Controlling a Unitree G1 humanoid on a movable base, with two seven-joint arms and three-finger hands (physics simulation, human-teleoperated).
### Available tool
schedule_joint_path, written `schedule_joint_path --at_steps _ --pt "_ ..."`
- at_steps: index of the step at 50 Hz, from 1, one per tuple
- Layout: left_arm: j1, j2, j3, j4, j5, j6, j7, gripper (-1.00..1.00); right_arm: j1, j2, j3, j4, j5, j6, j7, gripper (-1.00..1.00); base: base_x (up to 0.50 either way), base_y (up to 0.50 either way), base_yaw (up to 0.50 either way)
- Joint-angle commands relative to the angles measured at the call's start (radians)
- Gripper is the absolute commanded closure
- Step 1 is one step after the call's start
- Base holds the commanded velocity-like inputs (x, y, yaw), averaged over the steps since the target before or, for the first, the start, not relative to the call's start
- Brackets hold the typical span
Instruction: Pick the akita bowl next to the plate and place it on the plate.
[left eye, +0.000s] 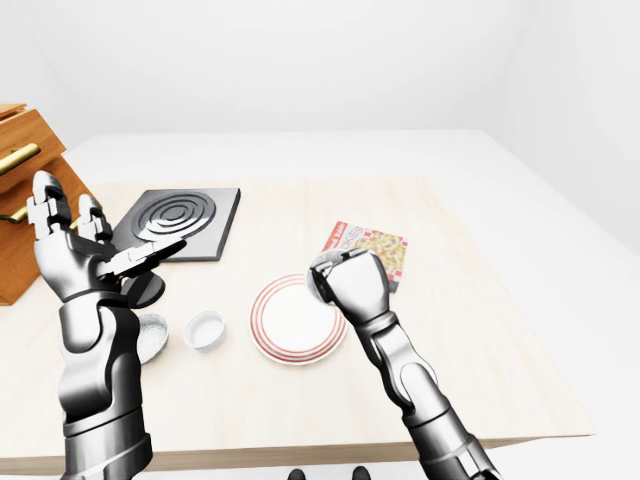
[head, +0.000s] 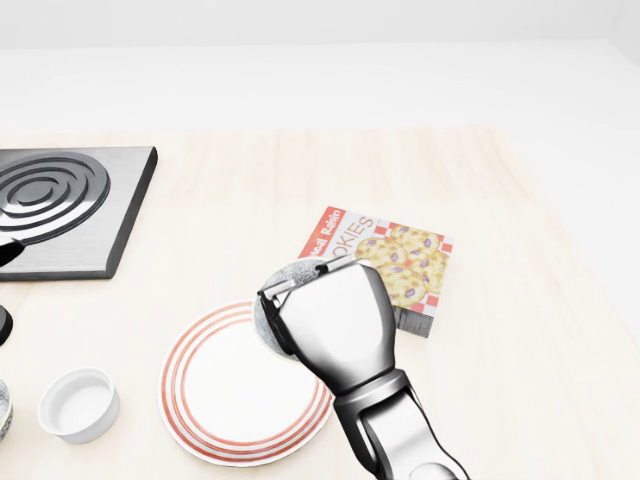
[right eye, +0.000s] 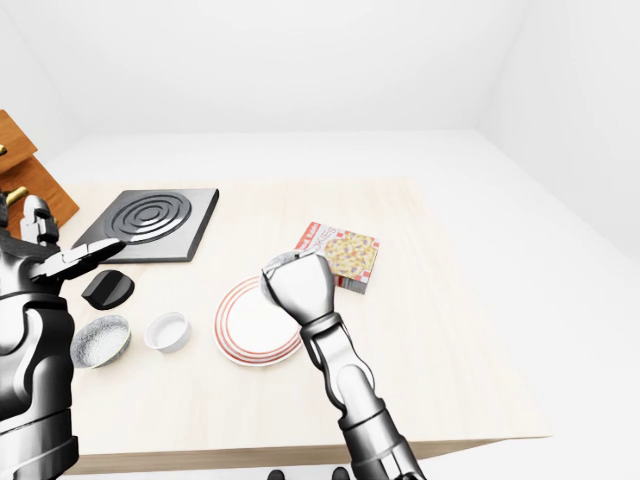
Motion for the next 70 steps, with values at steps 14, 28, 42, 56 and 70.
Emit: schedule_joint_path --at_steps 14,28,42,56,70 --pt "0.0 0.0 -0.004 0.023 0.002 0.0 -0.005 -1.0 -0.035 0.057 0.06 0.113 -0.055 0.0 -0.094 1.0 0.0 0.0 0.0" --pt "0.001 -0.001 -0.003 0.025 0.004 0.0 -0.007 -1.0 -0.052 0.071 0.075 0.199 -0.086 0.0 -0.138 1.0 0.0 0.0 0.0" --pt "0.001 0.002 0.001 0.01 -0.003 0.0 -0.002 -1.0 -0.087 0.087 0.074 0.285 -0.094 0.0 -0.154 1.0 0.0 0.0 0.0" --pt "-0.001 0.002 0.0 0.016 -0.004 0.0 -0.003 -1.0 -0.167 0.099 0.052 0.441 -0.111 0.0 -0.173 1.0 0.0 0.0 0.0" --pt "0.002 -0.001 -0.001 0.007 -0.003 0.0 0.0 -1.0 -0.213 0.112 0.048 0.539 -0.137 0.0 -0.173 1.0 0.0 0.0 0.0"
